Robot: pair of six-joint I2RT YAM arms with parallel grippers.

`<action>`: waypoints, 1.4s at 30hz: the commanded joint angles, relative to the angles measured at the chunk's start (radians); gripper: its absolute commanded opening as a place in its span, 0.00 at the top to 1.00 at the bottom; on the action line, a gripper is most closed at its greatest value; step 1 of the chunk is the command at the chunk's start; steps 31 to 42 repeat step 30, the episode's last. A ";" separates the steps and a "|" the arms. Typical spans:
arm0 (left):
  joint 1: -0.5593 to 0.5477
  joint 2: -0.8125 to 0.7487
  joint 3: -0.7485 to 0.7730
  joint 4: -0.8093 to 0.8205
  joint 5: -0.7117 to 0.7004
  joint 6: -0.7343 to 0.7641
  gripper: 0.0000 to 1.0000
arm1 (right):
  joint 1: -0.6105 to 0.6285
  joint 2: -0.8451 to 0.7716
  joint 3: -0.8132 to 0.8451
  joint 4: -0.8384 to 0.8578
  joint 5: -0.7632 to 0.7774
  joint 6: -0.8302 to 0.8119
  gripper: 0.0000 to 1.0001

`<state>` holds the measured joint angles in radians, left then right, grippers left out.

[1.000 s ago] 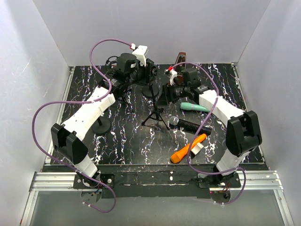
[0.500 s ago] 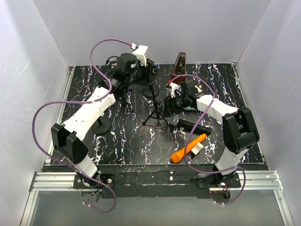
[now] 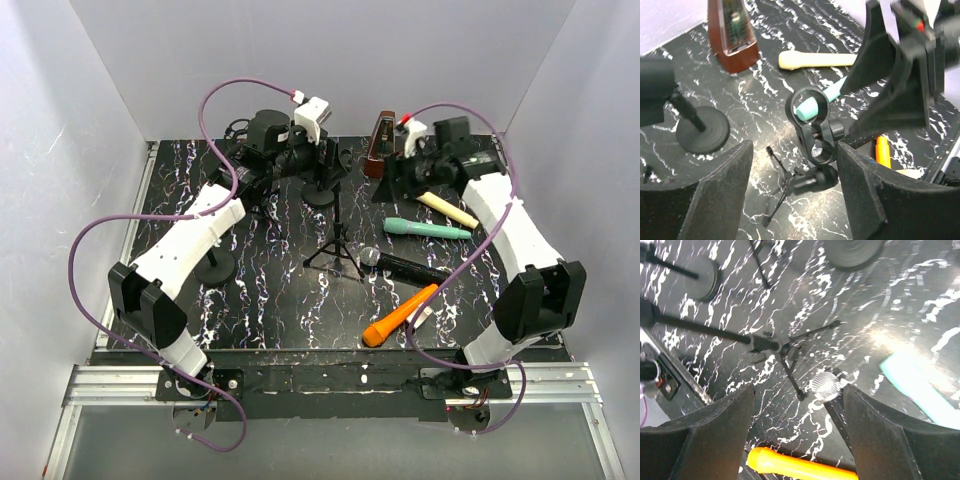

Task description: Remove the microphone from the stand

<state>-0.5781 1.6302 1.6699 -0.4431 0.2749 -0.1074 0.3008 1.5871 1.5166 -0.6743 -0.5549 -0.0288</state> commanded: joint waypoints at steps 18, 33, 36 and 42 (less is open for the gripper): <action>0.000 -0.033 0.229 -0.066 0.109 0.321 0.13 | -0.181 -0.009 0.523 -0.248 0.358 0.257 0.20; 0.112 -0.095 0.125 0.073 -0.376 0.322 0.02 | -0.175 -0.075 0.623 -0.047 0.694 0.144 0.11; 0.112 -0.095 0.125 0.073 -0.376 0.322 0.02 | -0.175 -0.075 0.623 -0.047 0.694 0.144 0.11; 0.112 -0.095 0.125 0.073 -0.376 0.322 0.02 | -0.175 -0.075 0.623 -0.047 0.694 0.144 0.11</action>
